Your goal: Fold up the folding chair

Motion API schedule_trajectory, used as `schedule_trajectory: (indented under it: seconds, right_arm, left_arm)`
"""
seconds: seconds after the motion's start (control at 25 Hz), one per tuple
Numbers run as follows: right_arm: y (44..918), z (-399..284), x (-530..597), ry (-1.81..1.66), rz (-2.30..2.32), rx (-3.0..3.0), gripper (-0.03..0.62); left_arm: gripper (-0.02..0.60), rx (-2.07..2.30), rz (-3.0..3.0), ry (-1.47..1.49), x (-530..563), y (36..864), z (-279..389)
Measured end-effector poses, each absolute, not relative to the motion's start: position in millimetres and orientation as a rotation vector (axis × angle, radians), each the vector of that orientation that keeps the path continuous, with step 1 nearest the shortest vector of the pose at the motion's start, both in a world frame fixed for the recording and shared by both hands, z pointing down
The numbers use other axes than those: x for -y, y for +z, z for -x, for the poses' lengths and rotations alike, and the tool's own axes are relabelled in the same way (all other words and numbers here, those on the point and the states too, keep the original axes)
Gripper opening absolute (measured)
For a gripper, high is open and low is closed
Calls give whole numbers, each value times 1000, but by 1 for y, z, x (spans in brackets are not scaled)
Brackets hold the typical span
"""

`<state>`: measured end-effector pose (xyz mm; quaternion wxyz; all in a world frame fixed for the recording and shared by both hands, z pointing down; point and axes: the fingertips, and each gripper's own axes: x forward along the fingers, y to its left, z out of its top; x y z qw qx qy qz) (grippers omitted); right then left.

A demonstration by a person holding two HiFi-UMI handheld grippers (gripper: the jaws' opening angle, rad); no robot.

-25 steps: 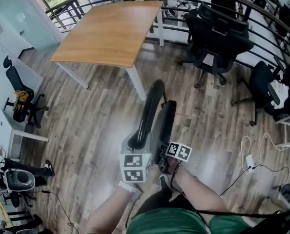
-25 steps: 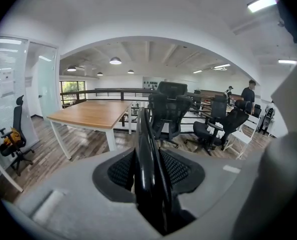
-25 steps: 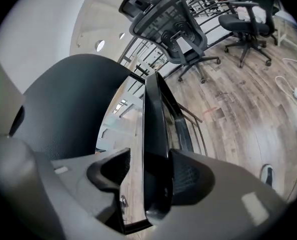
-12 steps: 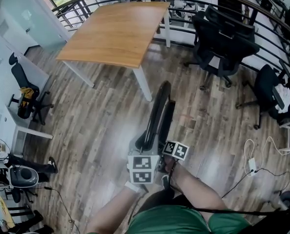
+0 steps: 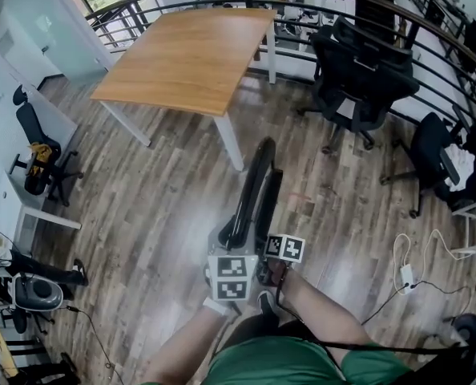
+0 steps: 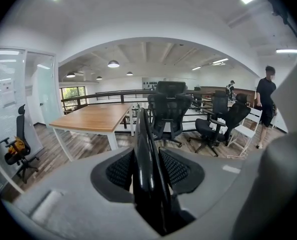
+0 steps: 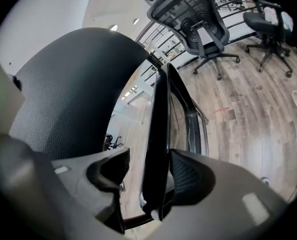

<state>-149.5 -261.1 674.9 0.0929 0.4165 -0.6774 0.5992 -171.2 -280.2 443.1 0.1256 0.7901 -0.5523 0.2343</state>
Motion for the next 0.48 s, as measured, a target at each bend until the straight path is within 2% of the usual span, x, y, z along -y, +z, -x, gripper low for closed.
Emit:
schedule_trajectory:
  seconds: [0.36, 0.48]
  right_arm:
    - [649, 116, 247, 1689, -1283, 2068, 245]
    - [630, 96, 243, 1640, -1309, 2106, 228]
  left_arm:
    - [140, 1636, -2290, 711, 279, 443, 173]
    - [140, 1646, -2287, 719, 278, 444, 174]
